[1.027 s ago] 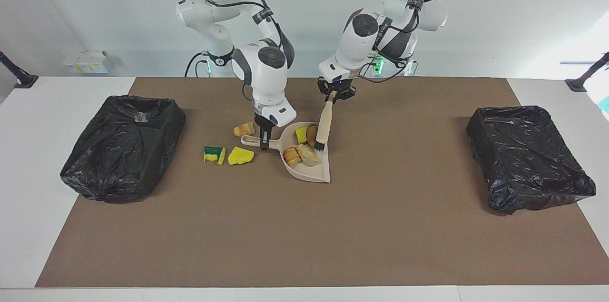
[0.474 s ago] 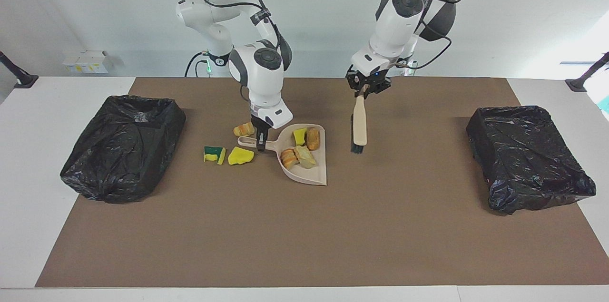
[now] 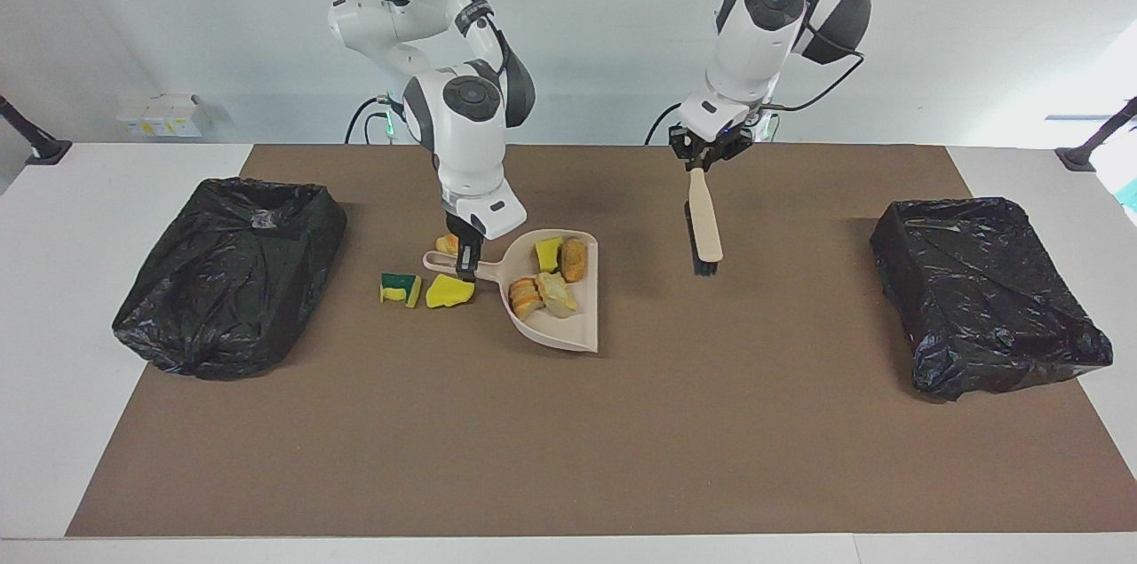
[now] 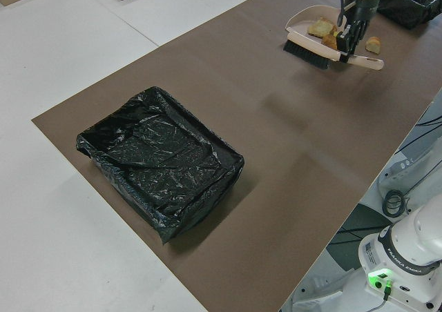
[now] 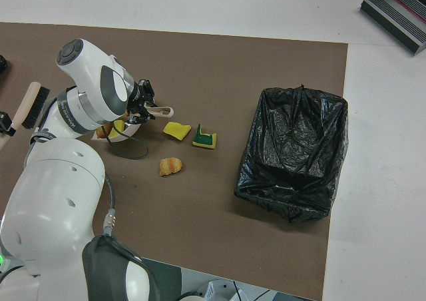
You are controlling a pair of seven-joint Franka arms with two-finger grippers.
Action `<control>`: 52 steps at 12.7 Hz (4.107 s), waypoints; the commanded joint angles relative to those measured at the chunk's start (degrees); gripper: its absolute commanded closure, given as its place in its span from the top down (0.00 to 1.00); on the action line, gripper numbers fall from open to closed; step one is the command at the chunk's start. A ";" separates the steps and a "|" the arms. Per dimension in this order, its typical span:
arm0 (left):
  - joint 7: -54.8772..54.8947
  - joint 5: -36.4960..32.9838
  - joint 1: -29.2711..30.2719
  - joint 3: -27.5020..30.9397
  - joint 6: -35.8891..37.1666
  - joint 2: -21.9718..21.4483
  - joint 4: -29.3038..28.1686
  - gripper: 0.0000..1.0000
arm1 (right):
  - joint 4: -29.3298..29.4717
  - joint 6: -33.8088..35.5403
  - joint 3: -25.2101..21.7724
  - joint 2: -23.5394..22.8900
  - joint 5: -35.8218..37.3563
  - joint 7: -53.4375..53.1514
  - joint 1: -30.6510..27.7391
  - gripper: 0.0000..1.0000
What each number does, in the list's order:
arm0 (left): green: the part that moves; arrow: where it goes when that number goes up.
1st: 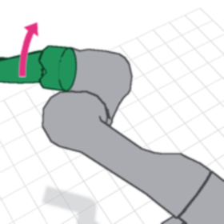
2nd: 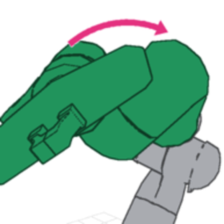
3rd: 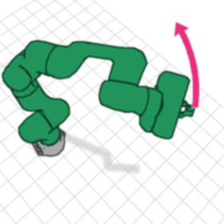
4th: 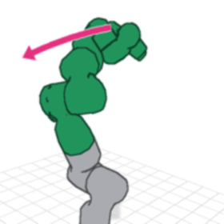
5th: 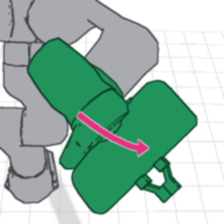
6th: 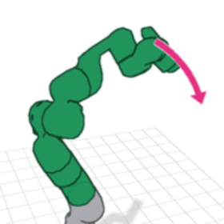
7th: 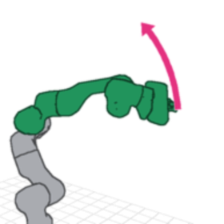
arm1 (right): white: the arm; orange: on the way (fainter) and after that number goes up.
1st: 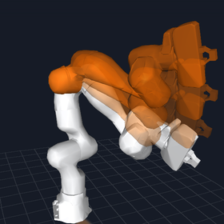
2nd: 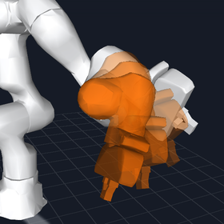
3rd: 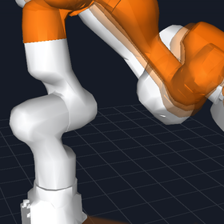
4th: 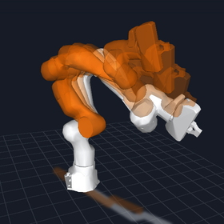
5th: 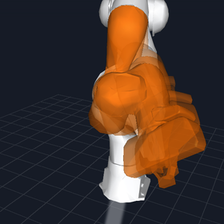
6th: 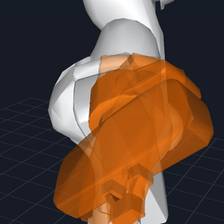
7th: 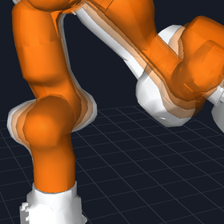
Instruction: Sweep and dump trash in bin
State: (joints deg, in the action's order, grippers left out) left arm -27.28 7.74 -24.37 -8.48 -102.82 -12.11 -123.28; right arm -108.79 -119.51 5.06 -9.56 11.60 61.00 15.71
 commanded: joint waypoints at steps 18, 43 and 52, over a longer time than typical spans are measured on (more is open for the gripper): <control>-22.11 -0.27 -19.76 0.57 -26.47 8.07 -12.07 1.00 | 6.84 7.27 -1.02 6.56 0.68 43.76 -36.53 0.00; 23.24 -5.01 23.84 1.01 5.15 4.29 13.48 1.00 | -15.22 -2.05 -0.32 26.00 68.56 15.64 -33.20 0.00; 28.06 -9.68 24.54 1.62 19.15 4.64 27.93 1.00 | -12.68 -1.78 -0.58 26.00 54.37 20.47 -30.13 0.00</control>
State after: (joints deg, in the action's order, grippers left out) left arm -1.05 -0.95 -0.45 -6.48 -85.22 -9.37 -97.28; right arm -122.56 -121.63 4.35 15.61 71.81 79.20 -14.14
